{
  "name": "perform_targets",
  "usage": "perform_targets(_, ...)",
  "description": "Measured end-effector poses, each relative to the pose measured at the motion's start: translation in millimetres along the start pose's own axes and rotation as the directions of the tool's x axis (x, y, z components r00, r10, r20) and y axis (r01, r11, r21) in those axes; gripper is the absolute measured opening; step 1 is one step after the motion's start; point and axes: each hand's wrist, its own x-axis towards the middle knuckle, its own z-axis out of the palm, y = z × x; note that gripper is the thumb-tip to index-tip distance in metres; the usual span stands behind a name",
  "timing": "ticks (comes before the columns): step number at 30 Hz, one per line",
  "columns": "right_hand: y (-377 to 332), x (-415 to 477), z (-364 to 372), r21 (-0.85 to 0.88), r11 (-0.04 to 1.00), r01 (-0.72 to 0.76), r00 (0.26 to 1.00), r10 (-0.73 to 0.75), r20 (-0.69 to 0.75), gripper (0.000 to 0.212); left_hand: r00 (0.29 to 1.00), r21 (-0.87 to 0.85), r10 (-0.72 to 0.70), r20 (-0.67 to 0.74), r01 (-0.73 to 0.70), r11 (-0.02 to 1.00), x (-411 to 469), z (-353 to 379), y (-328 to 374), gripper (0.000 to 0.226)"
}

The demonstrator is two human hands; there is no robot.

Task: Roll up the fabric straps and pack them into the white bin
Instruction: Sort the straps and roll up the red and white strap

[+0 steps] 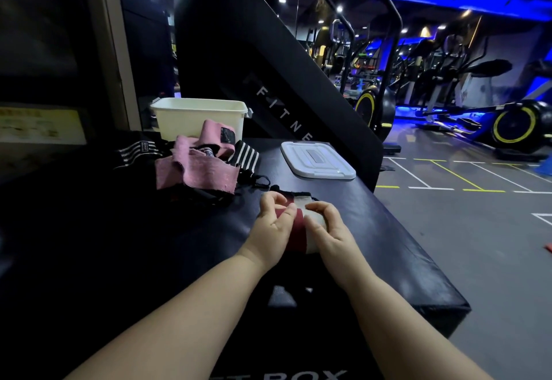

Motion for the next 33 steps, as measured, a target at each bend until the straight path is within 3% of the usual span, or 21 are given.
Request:
perform_targets(4,-0.2,3.5,3.4,-0.046,0.999,-0.005,0.996,0.001,-0.086,0.01,0.999,-0.085,-0.008,0.052,0.013,0.996,-2.1,-0.9,0.9,0.021)
perform_targets(8,0.7,7.8,0.3,0.05,0.995,-0.085,0.99,0.09,-0.111,0.009,0.988,-0.011,0.048,0.146,-0.047,0.999,-4.9,-2.0,-4.1,0.039)
perform_targets(10,3.5,7.0,-0.9,0.077,0.992,-0.102,0.99,0.109,-0.089,0.007,0.988,0.005,0.066,0.141,-0.067,0.998,-6.1,-1.9,-2.5,0.04)
perform_targets(14,7.7,1.8,-3.3,0.093,0.994,-0.055,0.998,0.058,-0.028,0.028,0.996,0.008,0.051,0.072,-0.051,0.999,-3.8,-1.6,-0.8,0.022)
perform_targets(18,7.9,3.0,-1.4,0.055,0.997,-0.055,0.998,0.057,-0.027,0.033,0.999,-0.003,0.02,0.026,-0.02,1.0,-0.4,1.3,-0.7,0.02)
perform_targets(23,4.8,6.6,1.5,0.116,0.988,-0.099,0.991,0.109,-0.081,0.031,0.994,-0.039,0.041,0.105,-0.037,0.999,-1.8,-0.4,-5.4,0.043)
perform_targets(27,5.9,3.8,1.6,0.105,0.99,-0.092,0.991,0.102,-0.092,0.021,0.997,0.019,0.044,0.061,-0.045,0.999,-0.4,2.7,-5.2,0.016)
perform_targets(33,2.2,0.9,2.9,0.012,0.998,-0.068,0.994,0.069,-0.079,0.024,0.999,0.043,-0.039,-0.032,0.041,0.998,5.6,4.6,-7.1,0.015)
